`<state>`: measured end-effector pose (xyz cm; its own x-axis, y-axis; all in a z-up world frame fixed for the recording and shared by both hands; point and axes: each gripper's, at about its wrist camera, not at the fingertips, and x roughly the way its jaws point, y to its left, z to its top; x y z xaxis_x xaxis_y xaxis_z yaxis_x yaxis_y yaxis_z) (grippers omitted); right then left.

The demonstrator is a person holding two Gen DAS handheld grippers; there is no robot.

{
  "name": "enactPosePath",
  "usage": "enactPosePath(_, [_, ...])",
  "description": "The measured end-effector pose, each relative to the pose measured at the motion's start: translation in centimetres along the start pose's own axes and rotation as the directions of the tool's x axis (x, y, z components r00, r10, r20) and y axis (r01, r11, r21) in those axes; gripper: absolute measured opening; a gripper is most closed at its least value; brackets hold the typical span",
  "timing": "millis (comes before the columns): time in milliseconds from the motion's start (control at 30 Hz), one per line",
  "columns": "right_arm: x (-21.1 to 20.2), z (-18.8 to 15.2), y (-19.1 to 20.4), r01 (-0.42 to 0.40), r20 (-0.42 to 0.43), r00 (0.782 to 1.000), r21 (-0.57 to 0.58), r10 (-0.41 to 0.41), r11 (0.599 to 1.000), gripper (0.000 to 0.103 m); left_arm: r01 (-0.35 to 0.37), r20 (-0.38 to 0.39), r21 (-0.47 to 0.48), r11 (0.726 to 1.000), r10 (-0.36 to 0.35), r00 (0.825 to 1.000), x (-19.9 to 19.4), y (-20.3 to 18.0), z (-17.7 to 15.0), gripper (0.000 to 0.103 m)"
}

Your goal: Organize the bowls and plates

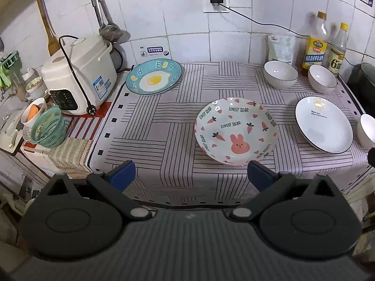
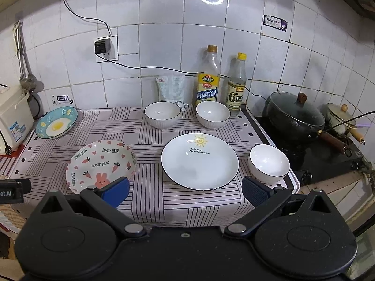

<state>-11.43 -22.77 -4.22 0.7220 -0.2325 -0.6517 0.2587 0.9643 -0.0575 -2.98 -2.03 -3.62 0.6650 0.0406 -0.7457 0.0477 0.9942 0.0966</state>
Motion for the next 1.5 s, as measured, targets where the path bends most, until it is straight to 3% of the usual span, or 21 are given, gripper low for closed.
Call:
enactPosePath(967, [1.7, -0.5, 0.1, -0.016, -0.066, 0.998, -0.002, 0.016, 1.000, 0.103, 0.041, 0.068, 0.085, 0.996, -0.047, 0.997, 1.1, 0.2, 2.0, 0.103])
enactPosePath(1100, [2.8, -0.1, 0.7, -0.056, -0.056, 0.997, -0.029, 0.054, 0.998, 0.103, 0.094, 0.043, 0.120, 0.988, -0.100, 0.994, 2.8, 0.7, 3.4, 0.103])
enactPosePath(1233, [4.1, 0.0, 1.1, -0.143, 0.004, 0.990, -0.010, 0.143, 0.990, 0.103, 0.167, -0.012, 0.071, 0.983, -0.167, 0.986, 5.4, 1.7, 4.3, 0.102])
enactPosePath(1333, [6.3, -0.2, 1.4, -0.233, 0.055, 0.971, -0.012, 0.234, 0.972, 0.103, 0.151, -0.021, 0.076, 0.986, -0.150, 0.988, 7.7, 1.8, 4.9, 0.101])
enactPosePath(1500, [11.8, -0.9, 2.3, -0.320, 0.013, 0.947, 0.038, 0.320, 0.947, 0.103, 0.149, -0.112, 0.079, 0.986, -0.140, 0.984, 12.8, 1.3, 5.4, 0.099])
